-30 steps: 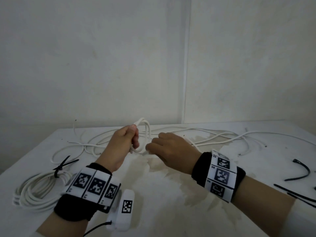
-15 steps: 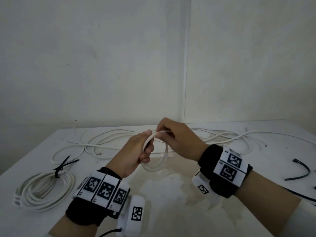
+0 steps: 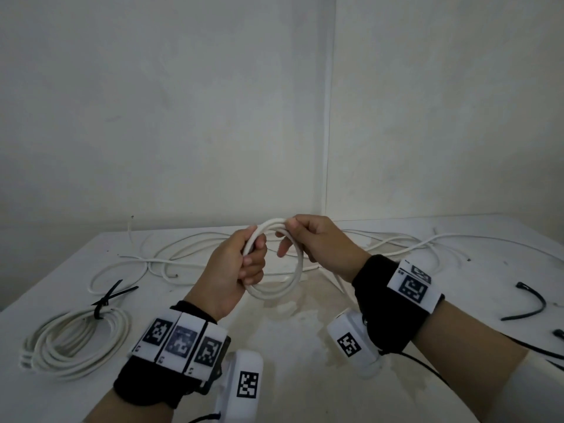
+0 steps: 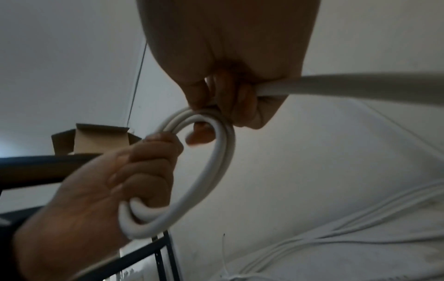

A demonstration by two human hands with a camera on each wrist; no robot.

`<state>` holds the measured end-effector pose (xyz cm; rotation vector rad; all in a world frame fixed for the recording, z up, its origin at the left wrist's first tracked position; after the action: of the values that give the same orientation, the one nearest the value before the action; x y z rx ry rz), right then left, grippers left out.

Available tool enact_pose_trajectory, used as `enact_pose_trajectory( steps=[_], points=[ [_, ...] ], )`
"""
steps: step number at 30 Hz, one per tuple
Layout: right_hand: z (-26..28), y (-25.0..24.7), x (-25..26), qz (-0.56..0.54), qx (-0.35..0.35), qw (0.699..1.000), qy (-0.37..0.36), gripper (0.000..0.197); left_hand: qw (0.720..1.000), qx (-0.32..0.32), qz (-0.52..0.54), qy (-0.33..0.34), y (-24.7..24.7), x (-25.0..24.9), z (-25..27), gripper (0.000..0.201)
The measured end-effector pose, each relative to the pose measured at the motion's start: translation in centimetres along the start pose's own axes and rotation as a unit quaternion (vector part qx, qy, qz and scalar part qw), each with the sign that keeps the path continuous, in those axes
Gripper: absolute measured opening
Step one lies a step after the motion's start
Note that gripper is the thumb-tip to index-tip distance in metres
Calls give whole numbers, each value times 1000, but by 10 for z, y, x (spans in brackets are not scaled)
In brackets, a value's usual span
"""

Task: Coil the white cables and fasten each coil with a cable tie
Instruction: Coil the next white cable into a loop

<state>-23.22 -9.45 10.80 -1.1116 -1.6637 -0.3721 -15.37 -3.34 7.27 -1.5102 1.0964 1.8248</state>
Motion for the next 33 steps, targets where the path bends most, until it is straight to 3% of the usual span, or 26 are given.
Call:
enact_pose_trajectory(
  steps=[12,17,25,33],
  points=[
    [-4,-13,6,39,6,999,5,26,982,-4,-175,69,-10,-11,8,37],
    [-6,-21,11,34,-34,998,-29,27,991,-24,-124,54,-4,-10,10,39],
    [4,-37,12,8,-41,998,-37,25,996,-52,-38,64,-7,-18,8,36],
    [0,-82,-40,180,-133,972,-76,20,982,-154,85,72,-73,-37,-6,35]
  ],
)
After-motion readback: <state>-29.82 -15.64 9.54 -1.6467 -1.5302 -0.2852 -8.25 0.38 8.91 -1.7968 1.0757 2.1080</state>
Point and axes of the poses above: each hand's wrist, its own z-axis away from the middle knuckle, its own y-axis out of the palm, x = y × z, the point moved 10 cm from there along -z, towards the middle knuckle, and after that the axes turned 14 degrees about -x, right-handed, at the moved point
